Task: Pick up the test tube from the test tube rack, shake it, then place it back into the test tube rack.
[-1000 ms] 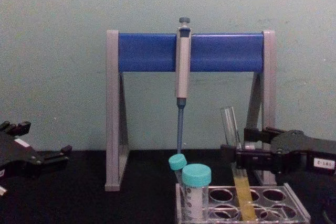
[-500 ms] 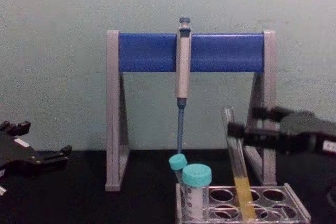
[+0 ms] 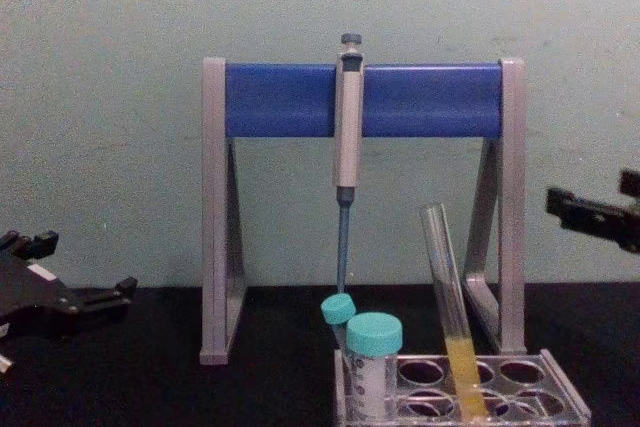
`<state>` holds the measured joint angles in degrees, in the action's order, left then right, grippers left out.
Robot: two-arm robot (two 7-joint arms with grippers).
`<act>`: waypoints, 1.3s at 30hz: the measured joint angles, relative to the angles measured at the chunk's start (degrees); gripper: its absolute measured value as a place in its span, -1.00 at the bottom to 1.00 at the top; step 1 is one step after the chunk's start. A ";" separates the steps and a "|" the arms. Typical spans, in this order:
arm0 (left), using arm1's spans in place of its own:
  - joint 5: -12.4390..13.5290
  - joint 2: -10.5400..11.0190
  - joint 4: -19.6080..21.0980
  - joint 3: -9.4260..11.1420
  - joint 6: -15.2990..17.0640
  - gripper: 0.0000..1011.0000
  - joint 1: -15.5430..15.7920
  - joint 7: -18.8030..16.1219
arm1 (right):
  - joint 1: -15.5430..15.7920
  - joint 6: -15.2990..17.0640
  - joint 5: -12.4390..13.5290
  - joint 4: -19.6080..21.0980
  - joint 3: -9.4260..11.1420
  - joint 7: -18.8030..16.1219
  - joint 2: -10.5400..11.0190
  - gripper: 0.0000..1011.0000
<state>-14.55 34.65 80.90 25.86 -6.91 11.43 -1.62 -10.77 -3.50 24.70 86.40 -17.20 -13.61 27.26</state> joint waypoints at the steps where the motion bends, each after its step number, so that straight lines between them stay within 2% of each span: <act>1: 0.00 0.00 0.00 0.00 0.00 0.98 0.00 0.00 | 0.14 0.85 -0.47 0.01 0.19 1.04 -0.19 0.98; 4: 0.00 0.00 0.00 0.00 0.00 0.98 0.00 0.00 | 0.40 3.84 -1.86 -0.38 0.65 4.29 -1.04 0.98; 7: 0.00 0.00 0.00 0.00 0.00 0.98 0.00 0.00 | 0.34 6.50 -2.97 -1.37 0.72 6.10 -1.73 0.98; 13: 0.00 0.00 0.00 0.00 0.00 0.98 0.00 0.00 | 0.19 9.93 -4.04 -3.54 0.67 6.97 -2.89 0.98; 17: 0.00 0.00 0.00 0.00 0.00 0.98 0.00 0.00 | 0.11 10.33 -4.24 -4.43 0.95 6.89 -3.40 0.98; 39: 0.00 0.00 0.00 0.00 0.00 0.98 0.00 0.00 | 0.15 9.97 -4.18 -3.94 0.80 6.76 -3.12 0.98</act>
<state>-14.55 34.65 80.90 25.86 -6.91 11.43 -1.62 -10.62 6.47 20.52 82.46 -16.40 -6.84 24.15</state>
